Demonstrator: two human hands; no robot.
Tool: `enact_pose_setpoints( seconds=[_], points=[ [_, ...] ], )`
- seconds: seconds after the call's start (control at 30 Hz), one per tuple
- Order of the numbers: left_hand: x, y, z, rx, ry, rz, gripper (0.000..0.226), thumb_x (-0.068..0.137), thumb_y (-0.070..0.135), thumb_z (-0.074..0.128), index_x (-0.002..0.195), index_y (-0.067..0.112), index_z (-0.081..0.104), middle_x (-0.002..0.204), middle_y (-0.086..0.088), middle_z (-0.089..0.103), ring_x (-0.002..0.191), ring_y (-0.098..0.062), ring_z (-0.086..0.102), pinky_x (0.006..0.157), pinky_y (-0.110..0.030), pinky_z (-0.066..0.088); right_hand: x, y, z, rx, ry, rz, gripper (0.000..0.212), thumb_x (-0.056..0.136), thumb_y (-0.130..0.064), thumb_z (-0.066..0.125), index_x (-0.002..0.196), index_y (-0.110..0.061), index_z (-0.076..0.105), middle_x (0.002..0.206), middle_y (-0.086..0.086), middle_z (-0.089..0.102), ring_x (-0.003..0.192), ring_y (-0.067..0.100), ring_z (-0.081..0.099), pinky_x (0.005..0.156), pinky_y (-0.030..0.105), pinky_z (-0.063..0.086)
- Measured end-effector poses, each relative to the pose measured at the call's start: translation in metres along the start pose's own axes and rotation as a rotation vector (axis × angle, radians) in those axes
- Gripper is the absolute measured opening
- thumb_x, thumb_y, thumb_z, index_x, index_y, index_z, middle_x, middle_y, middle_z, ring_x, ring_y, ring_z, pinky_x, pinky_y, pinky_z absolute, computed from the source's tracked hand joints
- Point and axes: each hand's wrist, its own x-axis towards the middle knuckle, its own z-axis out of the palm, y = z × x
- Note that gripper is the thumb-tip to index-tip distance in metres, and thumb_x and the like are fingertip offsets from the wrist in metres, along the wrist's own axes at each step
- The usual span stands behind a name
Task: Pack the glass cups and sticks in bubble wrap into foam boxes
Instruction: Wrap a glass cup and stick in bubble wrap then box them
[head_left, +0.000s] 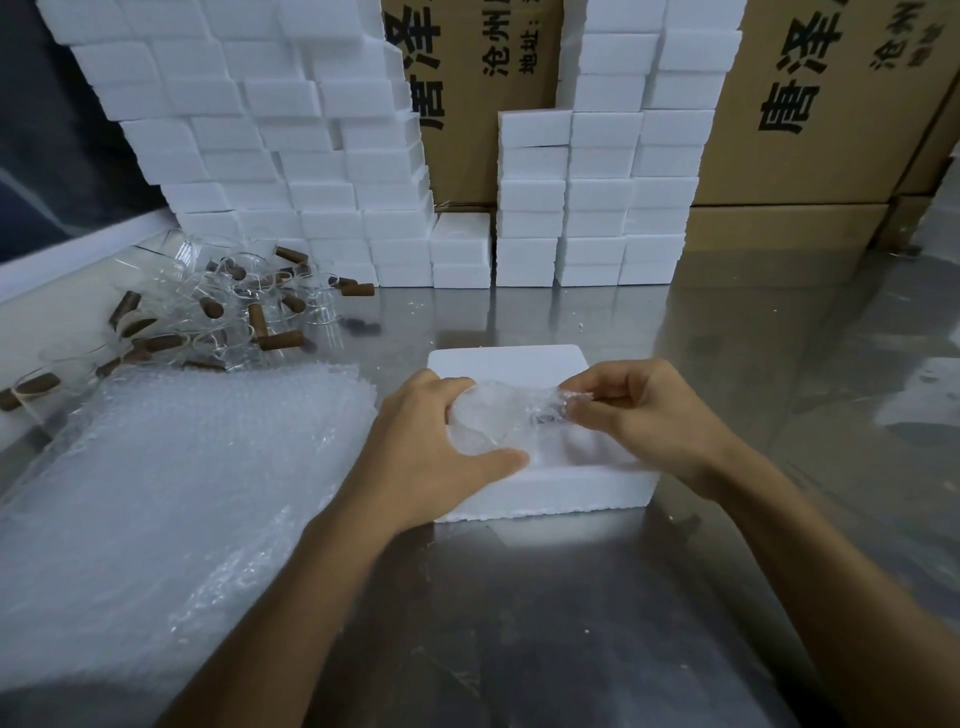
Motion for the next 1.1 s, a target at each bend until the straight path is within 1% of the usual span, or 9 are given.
enact_pose_setpoints(
  seconds=[0.17,0.33,0.6,0.7,0.77,0.83,0.9,1.0,1.1],
  points=[
    [-0.002,0.004,0.008,0.003,-0.033,0.014,0.104,0.064,0.074,0.069,0.149,0.02,0.041,0.121,0.011,0.049,0.108,-0.006,0.046,0.093,-0.02,0.036,-0.002,0.007,0.009,0.07,0.173,-0.062,0.017,0.089,-0.005,0.064,0.079,-0.014,0.076,0.076,-0.002,0.075,0.072,0.008,0.066,0.065,0.019,0.046],
    [0.001,0.002,0.005,-0.034,-0.077,-0.003,0.114,0.054,0.084,0.048,0.148,0.019,0.044,0.101,0.019,0.042,0.102,-0.003,0.045,0.09,-0.017,0.033,-0.001,0.009,0.011,0.021,0.165,-0.072,0.016,0.086,-0.003,0.065,0.076,-0.011,0.074,0.077,0.004,0.075,0.07,0.013,0.063,0.067,0.025,0.048],
    [0.002,-0.001,0.011,-0.063,-0.081,-0.042,0.1,0.062,0.078,0.047,0.146,0.024,0.045,0.14,0.01,0.032,0.138,-0.01,0.024,0.107,-0.022,0.023,0.002,0.012,0.011,0.001,0.155,-0.077,0.018,0.083,-0.002,0.066,0.074,-0.015,0.075,0.073,0.001,0.074,0.071,0.017,0.067,0.068,0.028,0.05],
    [0.002,-0.004,0.015,-0.12,-0.081,-0.101,0.097,0.069,0.087,0.046,0.149,0.034,0.038,0.15,0.013,0.02,0.144,-0.012,0.013,0.111,-0.029,0.018,0.004,0.013,0.01,0.095,0.3,-0.065,0.017,0.085,-0.005,0.066,0.082,-0.02,0.075,0.09,0.005,0.073,0.083,0.016,0.065,0.073,0.027,0.047],
    [0.003,-0.008,0.017,-0.205,-0.017,-0.195,0.091,0.072,0.086,0.04,0.148,0.037,0.036,0.152,0.008,0.024,0.143,-0.014,0.022,0.111,-0.032,0.022,0.008,0.016,0.008,0.098,0.413,0.004,0.017,0.089,-0.018,0.065,0.104,-0.023,0.071,0.113,0.008,0.065,0.099,0.017,0.061,0.079,0.027,0.043],
    [0.004,-0.01,0.018,-0.289,0.035,-0.277,0.083,0.079,0.081,0.041,0.147,0.035,0.035,0.148,0.007,0.038,0.131,-0.011,0.041,0.103,-0.029,0.032,0.01,0.018,0.006,0.061,0.358,0.121,0.035,0.093,-0.032,0.062,0.127,-0.025,0.062,0.126,0.002,0.059,0.108,0.014,0.057,0.083,0.027,0.042],
    [0.004,-0.009,0.019,-0.387,0.062,-0.307,0.067,0.088,0.073,0.043,0.142,0.034,0.038,0.131,0.013,0.05,0.11,-0.004,0.051,0.089,-0.023,0.035,0.01,0.019,0.007,0.057,0.257,0.17,0.045,0.095,-0.039,0.061,0.137,-0.024,0.056,0.126,-0.005,0.059,0.107,0.01,0.056,0.082,0.023,0.041],
    [0.005,-0.004,0.014,-0.52,0.157,-0.24,0.046,0.093,0.061,0.048,0.131,0.034,0.048,0.112,0.025,0.056,0.106,-0.002,0.056,0.08,-0.019,0.038,0.008,0.015,0.007,0.159,0.32,0.065,0.039,0.094,-0.031,0.065,0.132,-0.02,0.06,0.123,-0.006,0.064,0.105,0.006,0.06,0.083,0.017,0.045],
    [0.004,0.004,0.006,-0.636,0.287,-0.119,0.043,0.086,0.057,0.049,0.122,0.033,0.054,0.117,0.017,0.061,0.109,0.001,0.057,0.087,-0.018,0.043,0.006,0.005,0.0,0.268,0.486,-0.087,0.021,0.095,-0.022,0.064,0.116,-0.019,0.067,0.107,-0.007,0.07,0.096,0.005,0.063,0.088,0.026,0.051]
  ],
)
